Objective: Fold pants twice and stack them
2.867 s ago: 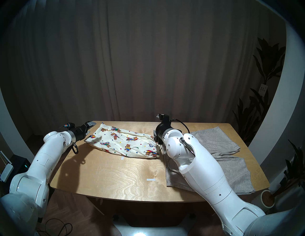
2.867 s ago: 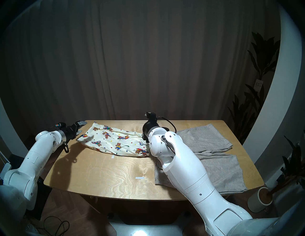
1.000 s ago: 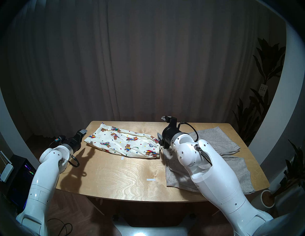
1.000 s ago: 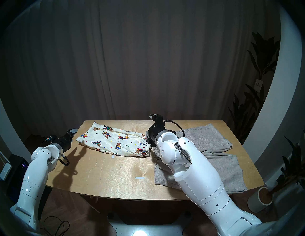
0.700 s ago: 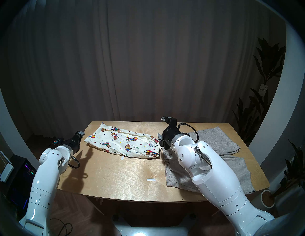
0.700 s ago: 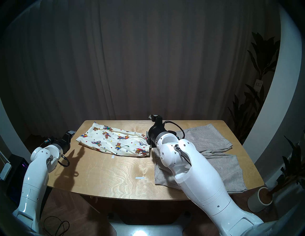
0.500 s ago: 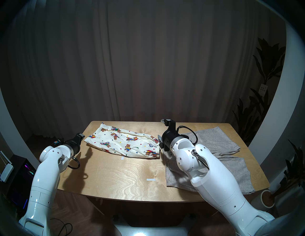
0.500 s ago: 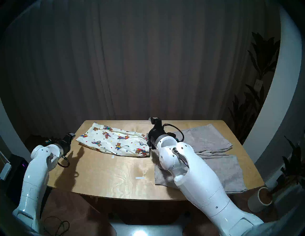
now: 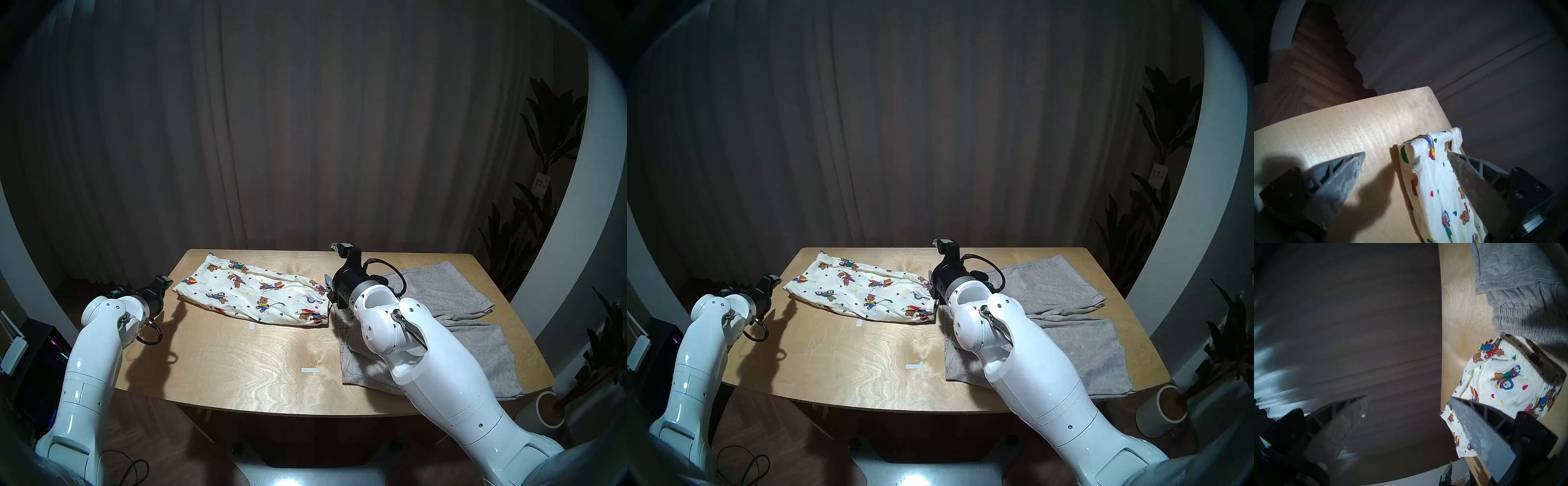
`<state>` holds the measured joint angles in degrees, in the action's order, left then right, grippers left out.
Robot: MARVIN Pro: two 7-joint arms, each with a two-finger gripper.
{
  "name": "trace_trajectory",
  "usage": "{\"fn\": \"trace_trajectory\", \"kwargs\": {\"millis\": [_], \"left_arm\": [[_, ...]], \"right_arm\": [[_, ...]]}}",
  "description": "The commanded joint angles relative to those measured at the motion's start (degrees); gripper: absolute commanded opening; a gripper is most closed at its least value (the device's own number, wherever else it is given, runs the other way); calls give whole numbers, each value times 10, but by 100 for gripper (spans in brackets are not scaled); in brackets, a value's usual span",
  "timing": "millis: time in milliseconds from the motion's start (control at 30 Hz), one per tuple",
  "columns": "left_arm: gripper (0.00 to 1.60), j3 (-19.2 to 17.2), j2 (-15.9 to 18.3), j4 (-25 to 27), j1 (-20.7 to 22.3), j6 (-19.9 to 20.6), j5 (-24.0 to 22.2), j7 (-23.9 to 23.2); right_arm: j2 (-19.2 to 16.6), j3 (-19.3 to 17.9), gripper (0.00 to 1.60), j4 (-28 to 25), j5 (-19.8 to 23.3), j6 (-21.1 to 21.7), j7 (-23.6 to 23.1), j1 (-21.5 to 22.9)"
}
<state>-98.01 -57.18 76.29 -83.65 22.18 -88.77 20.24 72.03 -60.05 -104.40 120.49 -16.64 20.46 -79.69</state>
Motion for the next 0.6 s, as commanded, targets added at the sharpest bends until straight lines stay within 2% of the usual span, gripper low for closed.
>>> {"fn": "trace_trajectory", "kwargs": {"millis": [0,400,567], "left_arm": [[160,23,21,-49,45,13,21,-62],[160,50,20,-127,103,12,38,-120],[160,75,19,-172,137,20,52,-140]], "right_arm": [[9,2,160,-8,-3,-2,-10,6],[13,5,160,-6,-10,-4,-8,8],[15,5,160,-8,-15,-10,-7,7]]}}
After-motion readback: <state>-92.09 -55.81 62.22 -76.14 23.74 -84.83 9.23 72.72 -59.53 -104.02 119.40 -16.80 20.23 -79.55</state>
